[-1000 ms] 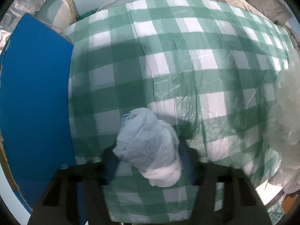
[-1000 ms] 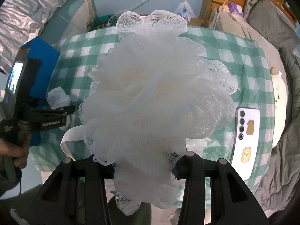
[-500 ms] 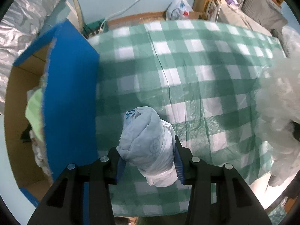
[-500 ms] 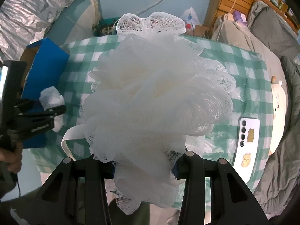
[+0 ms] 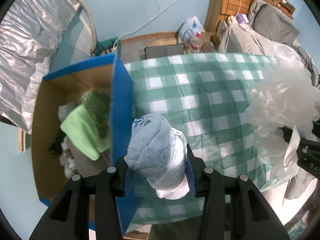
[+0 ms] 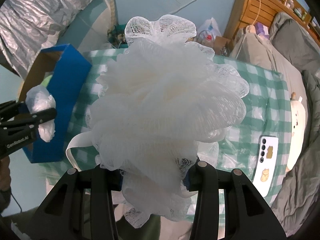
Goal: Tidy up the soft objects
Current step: 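Carry the white loofah and light-blue sock bundle over the box with both grippers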
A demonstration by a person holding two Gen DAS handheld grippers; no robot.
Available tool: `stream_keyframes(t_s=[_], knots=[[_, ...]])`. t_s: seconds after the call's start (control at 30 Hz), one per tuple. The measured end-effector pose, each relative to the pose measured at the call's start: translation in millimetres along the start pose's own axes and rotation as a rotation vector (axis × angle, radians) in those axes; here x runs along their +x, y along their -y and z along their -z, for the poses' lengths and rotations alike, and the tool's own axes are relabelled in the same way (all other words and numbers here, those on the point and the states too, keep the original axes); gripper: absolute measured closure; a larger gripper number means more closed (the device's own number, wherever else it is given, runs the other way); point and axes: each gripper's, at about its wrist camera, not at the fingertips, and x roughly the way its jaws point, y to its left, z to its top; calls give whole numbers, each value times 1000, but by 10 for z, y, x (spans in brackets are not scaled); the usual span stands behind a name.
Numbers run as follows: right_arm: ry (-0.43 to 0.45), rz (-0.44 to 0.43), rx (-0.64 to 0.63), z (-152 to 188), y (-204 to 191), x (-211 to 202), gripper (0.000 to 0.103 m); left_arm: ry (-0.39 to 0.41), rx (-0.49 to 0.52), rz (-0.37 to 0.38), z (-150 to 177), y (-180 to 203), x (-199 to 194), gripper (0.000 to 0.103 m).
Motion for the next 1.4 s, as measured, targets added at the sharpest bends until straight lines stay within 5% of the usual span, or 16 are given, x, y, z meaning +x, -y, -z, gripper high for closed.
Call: stream_keyframes(t_s=[0.63, 1.4], knots=[[61, -55, -110, -406, -770, -184, 62, 31, -118, -9, 203, -818, -320, 58], [78, -148, -307, -948, -2172, -80, 62, 6, -304, -80, 533, -1944, -202, 58]])
